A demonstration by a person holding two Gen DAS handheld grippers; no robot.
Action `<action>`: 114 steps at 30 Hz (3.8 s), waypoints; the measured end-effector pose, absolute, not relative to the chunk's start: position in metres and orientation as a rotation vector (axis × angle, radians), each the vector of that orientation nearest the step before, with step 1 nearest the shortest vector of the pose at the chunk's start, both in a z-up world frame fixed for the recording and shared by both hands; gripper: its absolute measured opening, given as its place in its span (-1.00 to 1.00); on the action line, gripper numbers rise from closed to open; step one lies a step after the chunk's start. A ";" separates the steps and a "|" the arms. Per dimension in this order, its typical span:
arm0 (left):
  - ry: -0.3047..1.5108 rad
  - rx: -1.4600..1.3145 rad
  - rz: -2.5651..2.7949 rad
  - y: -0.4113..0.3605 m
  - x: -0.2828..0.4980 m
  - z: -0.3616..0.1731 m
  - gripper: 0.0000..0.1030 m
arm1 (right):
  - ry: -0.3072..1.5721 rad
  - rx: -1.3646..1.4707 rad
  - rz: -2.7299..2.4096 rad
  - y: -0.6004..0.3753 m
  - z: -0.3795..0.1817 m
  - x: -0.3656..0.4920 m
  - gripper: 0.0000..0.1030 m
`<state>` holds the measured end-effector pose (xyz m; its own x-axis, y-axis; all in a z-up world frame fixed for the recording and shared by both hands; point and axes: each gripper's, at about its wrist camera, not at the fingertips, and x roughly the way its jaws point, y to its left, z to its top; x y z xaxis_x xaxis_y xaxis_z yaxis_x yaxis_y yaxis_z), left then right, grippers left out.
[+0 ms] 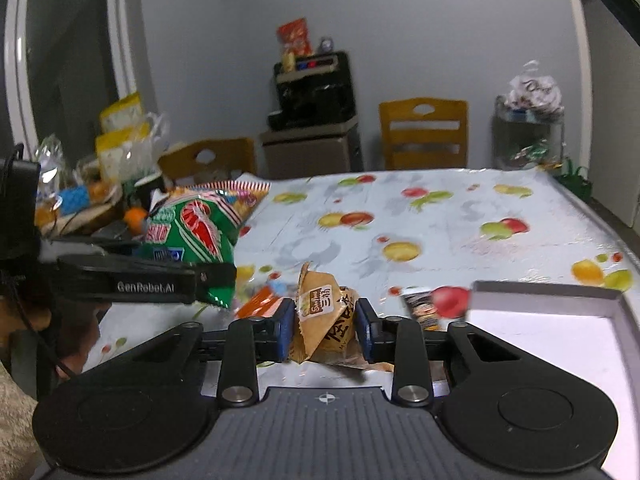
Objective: Organize snacks
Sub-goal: 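Carry the green chip bag and peanut pack into the gray tray with both grippers, then release both snacks in the tray and move both grippers back to the pile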
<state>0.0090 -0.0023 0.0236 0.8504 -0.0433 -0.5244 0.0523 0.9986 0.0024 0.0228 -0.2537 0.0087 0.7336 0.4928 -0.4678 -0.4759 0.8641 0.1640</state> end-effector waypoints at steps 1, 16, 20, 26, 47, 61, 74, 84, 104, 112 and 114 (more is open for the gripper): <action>0.551 0.022 -0.066 -0.010 0.011 0.025 0.32 | 0.519 0.039 0.519 -0.261 0.010 0.024 -0.37; 0.616 0.107 -0.324 -0.150 0.055 0.024 0.32 | 0.506 0.098 0.326 -0.351 -0.005 0.040 -0.45; 0.658 0.125 -0.396 -0.188 0.066 0.018 0.32 | 0.522 0.109 0.259 -0.375 -0.016 0.047 -0.45; 0.714 0.130 -0.469 -0.226 0.090 0.004 0.32 | 0.533 0.137 0.191 -0.401 -0.029 0.057 -0.46; 0.756 0.233 -0.552 -0.251 0.124 -0.044 0.37 | 0.563 0.135 0.091 -0.402 -0.051 0.067 -0.41; 0.720 0.231 -0.527 -0.242 0.118 -0.037 0.79 | 0.527 0.181 0.072 -0.408 -0.042 0.061 0.08; 0.690 0.222 -0.532 -0.231 0.102 -0.025 0.80 | 0.519 0.190 0.059 -0.405 -0.035 0.056 0.43; 0.666 0.203 -0.541 -0.214 0.084 -0.014 0.80 | 0.520 0.177 0.077 -0.393 -0.024 0.047 0.68; 0.598 0.148 -0.435 -0.101 0.022 0.001 0.87 | 0.541 0.128 0.191 -0.315 -0.004 0.036 0.79; 0.576 0.089 -0.339 -0.040 0.014 0.012 0.87 | 0.531 0.104 0.282 -0.277 0.020 0.035 0.79; 0.563 0.075 -0.301 -0.022 0.014 0.019 0.87 | 0.528 0.109 0.309 -0.267 0.029 0.038 0.79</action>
<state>0.0141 -0.0220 0.0188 0.8035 -0.2599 -0.5356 0.3007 0.9536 -0.0115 0.0377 -0.2673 0.0292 0.8191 0.3169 -0.4781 -0.2613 0.9482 0.1808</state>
